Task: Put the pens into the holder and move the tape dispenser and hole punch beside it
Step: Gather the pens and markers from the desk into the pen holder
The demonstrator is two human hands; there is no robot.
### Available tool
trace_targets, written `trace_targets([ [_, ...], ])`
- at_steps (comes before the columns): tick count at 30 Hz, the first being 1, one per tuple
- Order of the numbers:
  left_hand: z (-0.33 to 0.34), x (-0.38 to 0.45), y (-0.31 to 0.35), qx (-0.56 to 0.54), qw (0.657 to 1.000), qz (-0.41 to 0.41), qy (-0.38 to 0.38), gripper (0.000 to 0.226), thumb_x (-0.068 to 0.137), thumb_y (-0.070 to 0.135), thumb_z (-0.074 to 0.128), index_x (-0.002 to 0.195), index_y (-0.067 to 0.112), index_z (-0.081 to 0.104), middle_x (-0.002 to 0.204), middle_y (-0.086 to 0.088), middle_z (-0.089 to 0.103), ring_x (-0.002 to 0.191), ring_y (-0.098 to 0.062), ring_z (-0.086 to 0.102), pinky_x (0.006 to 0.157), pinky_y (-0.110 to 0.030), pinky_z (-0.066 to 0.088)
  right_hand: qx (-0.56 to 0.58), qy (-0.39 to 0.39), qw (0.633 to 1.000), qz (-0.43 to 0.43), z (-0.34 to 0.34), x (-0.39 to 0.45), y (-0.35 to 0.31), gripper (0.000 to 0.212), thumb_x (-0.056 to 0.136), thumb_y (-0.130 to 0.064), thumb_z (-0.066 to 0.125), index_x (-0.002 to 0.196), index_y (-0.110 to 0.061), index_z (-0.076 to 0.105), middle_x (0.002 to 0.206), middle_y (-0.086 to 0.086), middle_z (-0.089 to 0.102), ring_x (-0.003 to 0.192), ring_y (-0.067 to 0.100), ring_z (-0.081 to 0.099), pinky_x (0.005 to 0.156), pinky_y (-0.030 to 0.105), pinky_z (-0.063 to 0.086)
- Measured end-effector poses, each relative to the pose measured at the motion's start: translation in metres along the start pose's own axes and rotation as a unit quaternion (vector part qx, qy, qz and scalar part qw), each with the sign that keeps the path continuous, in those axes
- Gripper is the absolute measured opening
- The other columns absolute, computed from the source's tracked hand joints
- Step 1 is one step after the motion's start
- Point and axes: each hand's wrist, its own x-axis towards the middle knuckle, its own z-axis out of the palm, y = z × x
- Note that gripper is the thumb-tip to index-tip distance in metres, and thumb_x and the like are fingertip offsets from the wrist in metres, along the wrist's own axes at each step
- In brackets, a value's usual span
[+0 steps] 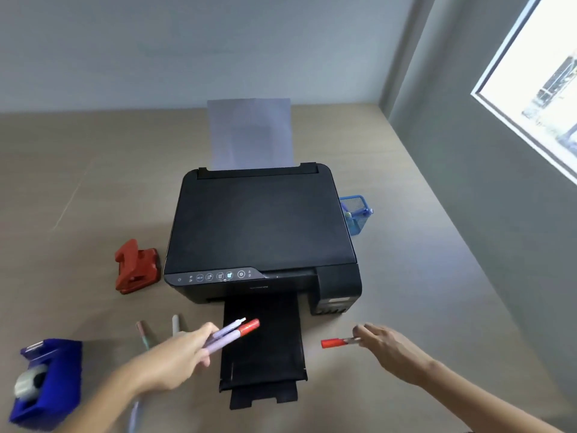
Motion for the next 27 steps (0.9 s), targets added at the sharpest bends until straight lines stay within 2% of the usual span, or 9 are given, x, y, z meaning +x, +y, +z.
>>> trace_targets([
  [4,-0.085,-0.027,0.063,-0.139,0.982,0.1,-0.073,0.024,0.101,0.022,0.044,0.114,0.04,0.053,0.097,0.007,0.069,0.067,-0.003,0.054,0.067,-0.02,0.047,0.066,0.065,0.986,0.14,-0.034,-0.019,0.079,0.012,0.097,-0.028,0.045,0.1,-0.018,0.05,0.078,-0.003,0.058,0.052,0.011,0.047,0.049,0.024,0.035],
  [6,-0.121,-0.016,0.102,-0.145,0.979,0.14,-0.034,0.03,0.102,0.017,0.045,0.123,0.038,0.05,0.097,0.006,0.068,0.068,-0.006,0.053,0.067,-0.016,0.045,0.094,0.136,0.968,0.19,-0.056,-0.011,0.109,0.008,0.093,-0.009,0.056,0.098,-0.014,0.054,0.069,-0.003,0.056,0.048,0.012,0.045,0.047,0.027,0.034],
  [8,-0.146,0.015,0.145,-0.122,0.981,0.148,0.014,0.037,0.101,0.014,0.045,0.129,0.038,0.042,0.099,0.003,0.069,0.067,-0.006,0.053,0.061,-0.016,0.045,0.123,0.183,0.947,0.235,-0.078,0.007,0.127,0.028,0.085,0.013,0.048,0.103,-0.007,0.056,0.072,0.007,0.061,0.057,0.025,0.052,0.054,0.031,0.039],
  [11,-0.164,0.086,0.213,-0.089,0.988,0.12,0.045,0.041,0.101,0.014,0.043,0.135,0.032,0.032,0.106,-0.005,0.068,0.066,-0.009,0.054,0.058,-0.021,0.042,0.159,0.216,0.931,0.247,-0.116,0.037,0.142,0.038,0.082,0.016,0.043,0.112,-0.004,0.055,0.087,0.015,0.068,0.074,0.031,0.061,0.064,0.033,0.045],
  [13,-0.169,0.134,0.25,-0.056,0.992,0.094,0.056,0.034,0.099,0.009,0.042,0.132,0.02,0.041,0.102,-0.01,0.063,0.063,-0.011,0.054,0.057,-0.022,0.042,0.174,0.238,0.927,0.233,-0.137,0.06,0.142,0.031,0.086,0.009,0.047,0.112,-0.006,0.058,0.091,0.016,0.071,0.08,0.034,0.065,0.072,0.038,0.05],
  [18,-0.174,0.235,0.311,0.076,0.995,0.005,0.058,0.015,0.1,0.017,0.044,0.094,0.009,0.055,0.088,-0.016,0.06,0.063,-0.02,0.061,0.06,-0.026,0.042,0.165,0.255,0.933,0.194,-0.166,0.118,0.151,0.016,0.092,-0.006,0.05,0.102,-0.001,0.063,0.09,0.024,0.071,0.083,0.04,0.062,0.071,0.04,0.047],
  [21,-0.172,0.271,0.323,0.116,0.991,-0.058,0.021,0.026,0.1,0.023,0.049,0.114,0.006,0.063,0.11,-0.019,0.07,0.031,-0.006,0.053,0.04,-0.016,0.041,0.145,0.224,0.947,0.177,-0.165,0.148,0.154,0.015,0.091,-0.005,0.048,0.096,0.0,0.062,0.085,0.026,0.069,0.079,0.041,0.061,0.068,0.041,0.048],
  [23,-0.169,0.295,0.325,0.134,0.987,-0.09,0.02,0.026,0.098,0.008,0.051,0.12,-0.001,0.062,0.123,-0.019,0.067,0.04,-0.011,0.054,0.049,-0.018,0.047,0.146,0.208,0.954,0.161,-0.164,0.166,0.157,0.014,0.089,-0.005,0.047,0.091,0.001,0.06,0.084,0.026,0.068,0.075,0.041,0.061,0.069,0.045,0.052],
  [27,-0.163,0.32,0.329,0.194,0.973,-0.102,0.066,0.029,0.093,0.012,0.063,0.116,-0.005,0.062,0.099,-0.019,0.071,0.08,-0.03,0.069,0.08,-0.034,0.057,0.143,0.205,0.958,0.137,-0.161,0.189,0.157,0.019,0.093,-0.013,0.05,0.085,0.002,0.059,0.082,0.022,0.063,0.07,0.037,0.058,0.065,0.045,0.05],
])
